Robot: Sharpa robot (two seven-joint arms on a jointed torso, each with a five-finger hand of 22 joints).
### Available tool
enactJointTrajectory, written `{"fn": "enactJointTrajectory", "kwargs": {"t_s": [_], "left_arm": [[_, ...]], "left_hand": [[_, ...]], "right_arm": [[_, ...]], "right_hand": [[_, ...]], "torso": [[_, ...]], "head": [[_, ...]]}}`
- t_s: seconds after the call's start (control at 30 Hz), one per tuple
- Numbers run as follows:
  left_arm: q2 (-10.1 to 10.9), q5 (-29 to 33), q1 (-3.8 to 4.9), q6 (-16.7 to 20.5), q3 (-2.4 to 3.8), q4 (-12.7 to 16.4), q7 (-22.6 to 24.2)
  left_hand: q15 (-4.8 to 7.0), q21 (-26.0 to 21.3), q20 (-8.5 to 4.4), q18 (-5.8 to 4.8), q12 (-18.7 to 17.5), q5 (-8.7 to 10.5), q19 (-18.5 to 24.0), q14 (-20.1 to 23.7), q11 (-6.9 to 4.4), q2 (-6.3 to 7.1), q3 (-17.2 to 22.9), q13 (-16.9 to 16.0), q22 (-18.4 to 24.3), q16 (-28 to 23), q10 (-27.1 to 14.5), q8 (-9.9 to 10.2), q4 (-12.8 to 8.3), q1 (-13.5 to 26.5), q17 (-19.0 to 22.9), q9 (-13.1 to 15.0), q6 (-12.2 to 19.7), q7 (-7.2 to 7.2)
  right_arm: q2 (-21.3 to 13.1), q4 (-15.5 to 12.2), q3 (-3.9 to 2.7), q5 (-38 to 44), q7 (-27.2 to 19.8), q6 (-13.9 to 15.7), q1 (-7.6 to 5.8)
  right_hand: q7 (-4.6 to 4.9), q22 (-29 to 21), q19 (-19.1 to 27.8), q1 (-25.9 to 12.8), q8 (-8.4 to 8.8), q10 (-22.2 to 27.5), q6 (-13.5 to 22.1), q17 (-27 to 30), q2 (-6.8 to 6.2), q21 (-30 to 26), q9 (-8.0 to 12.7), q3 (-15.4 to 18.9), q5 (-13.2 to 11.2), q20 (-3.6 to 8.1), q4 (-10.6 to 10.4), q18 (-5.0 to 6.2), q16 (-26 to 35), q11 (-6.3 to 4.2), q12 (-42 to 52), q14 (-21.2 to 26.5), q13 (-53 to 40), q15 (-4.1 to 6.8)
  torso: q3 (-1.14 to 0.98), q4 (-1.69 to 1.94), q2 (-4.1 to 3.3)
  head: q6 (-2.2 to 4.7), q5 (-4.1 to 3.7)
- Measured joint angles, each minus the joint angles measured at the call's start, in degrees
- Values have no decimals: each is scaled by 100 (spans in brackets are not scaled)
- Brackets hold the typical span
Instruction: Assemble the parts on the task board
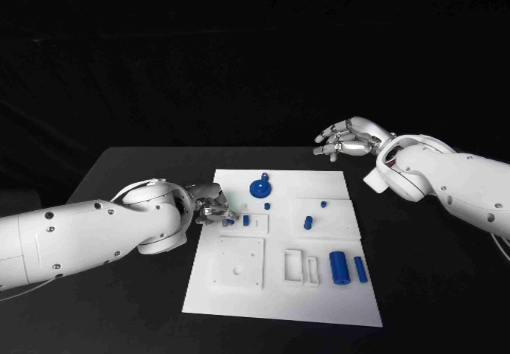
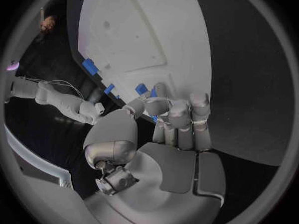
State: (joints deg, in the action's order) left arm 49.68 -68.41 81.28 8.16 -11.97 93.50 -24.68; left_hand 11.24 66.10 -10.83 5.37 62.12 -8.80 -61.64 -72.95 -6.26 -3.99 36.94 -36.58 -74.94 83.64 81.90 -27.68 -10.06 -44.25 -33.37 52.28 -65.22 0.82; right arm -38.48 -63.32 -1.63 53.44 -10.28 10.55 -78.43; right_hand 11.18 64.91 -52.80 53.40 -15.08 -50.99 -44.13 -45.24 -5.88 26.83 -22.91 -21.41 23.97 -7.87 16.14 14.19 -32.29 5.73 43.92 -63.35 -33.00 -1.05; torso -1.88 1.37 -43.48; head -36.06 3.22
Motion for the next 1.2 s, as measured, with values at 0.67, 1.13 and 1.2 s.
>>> {"fn": "enactJointTrajectory", "kwargs": {"t_s": [0.67,1.13,1.2], "left_arm": [[-21,-122,-7,-30,8,-26,26],[-6,-145,-5,-145,19,-17,19],[-4,-149,-4,-157,20,-16,15]], "left_hand": [[10,0,1,14,0,35,1,-9,-2,23,6,1,1,0,-1,-1,20,-23,1,47,6,-6],[39,23,11,42,22,10,11,4,-25,23,15,1,2,27,-24,-1,11,-23,1,112,22,-22],[39,23,11,44,22,10,11,4,-33,23,15,1,3,27,-32,-1,10,-23,1,115,23,-23]], "right_arm": [[-1,4,0,-2,-1,-3,11],[-5,2,0,-3,-1,-4,16],[-5,1,0,-3,-1,-4,17]], "right_hand": [[-2,4,0,0,0,0,-3,-5,0,0,0,0,22,0,0,0,0,0,22,0,6,0],[11,2,0,0,0,0,11,-4,0,0,0,0,22,0,0,-1,23,0,22,0,6,0],[11,5,0,0,0,0,11,-6,0,0,0,0,21,0,0,-1,23,0,22,0,11,0]], "torso": [[0,2,0],[4,3,0],[3,2,0]], "head": [[-21,-7],[-30,-5],[-31,-2]]}}
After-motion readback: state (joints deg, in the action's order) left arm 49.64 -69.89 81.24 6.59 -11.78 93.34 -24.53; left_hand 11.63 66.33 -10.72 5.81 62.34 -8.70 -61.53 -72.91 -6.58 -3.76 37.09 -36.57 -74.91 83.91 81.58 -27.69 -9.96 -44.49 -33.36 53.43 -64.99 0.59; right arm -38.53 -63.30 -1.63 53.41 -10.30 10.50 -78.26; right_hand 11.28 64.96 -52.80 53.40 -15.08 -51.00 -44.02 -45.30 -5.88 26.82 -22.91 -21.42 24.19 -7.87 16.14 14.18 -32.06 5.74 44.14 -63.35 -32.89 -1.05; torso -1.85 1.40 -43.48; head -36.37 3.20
